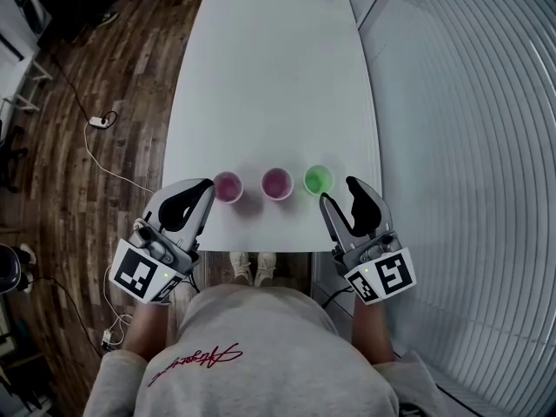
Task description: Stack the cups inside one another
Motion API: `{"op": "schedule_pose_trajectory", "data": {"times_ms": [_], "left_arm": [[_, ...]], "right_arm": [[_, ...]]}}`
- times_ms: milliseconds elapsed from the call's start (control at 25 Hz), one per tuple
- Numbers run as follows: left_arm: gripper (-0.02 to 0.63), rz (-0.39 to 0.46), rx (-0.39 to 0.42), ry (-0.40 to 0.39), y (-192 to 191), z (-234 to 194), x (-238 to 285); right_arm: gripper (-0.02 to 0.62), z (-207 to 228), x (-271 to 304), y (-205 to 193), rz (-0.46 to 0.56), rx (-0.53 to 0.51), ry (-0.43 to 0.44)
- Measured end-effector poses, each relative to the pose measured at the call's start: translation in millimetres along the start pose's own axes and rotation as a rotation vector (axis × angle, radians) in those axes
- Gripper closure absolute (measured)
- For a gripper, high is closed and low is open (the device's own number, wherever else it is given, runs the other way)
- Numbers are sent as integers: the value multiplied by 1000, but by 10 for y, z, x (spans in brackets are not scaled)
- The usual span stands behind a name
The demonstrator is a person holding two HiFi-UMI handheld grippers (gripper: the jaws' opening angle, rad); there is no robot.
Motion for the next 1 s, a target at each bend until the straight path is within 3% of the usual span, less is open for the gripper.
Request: {"op": "schedule_pose_trajectory", "data": {"times_ms": [280, 1000], "left_arm": [[611, -20, -1, 7, -28, -49, 30], [611, -26, -11, 58, -170, -147, 20]], "right_arm": [[341, 33, 137, -285, -46, -79, 11], [272, 257, 375, -1120, -173, -74, 13]]}}
Point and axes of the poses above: the fingertips, and each gripper's own axes: x forward along the fingers, z to its right, y out of its top, the point moved 6 cm from there along -x, backward along the fingers, and after that the axes turned 10 degrees about -x, right-handed, at the moved point
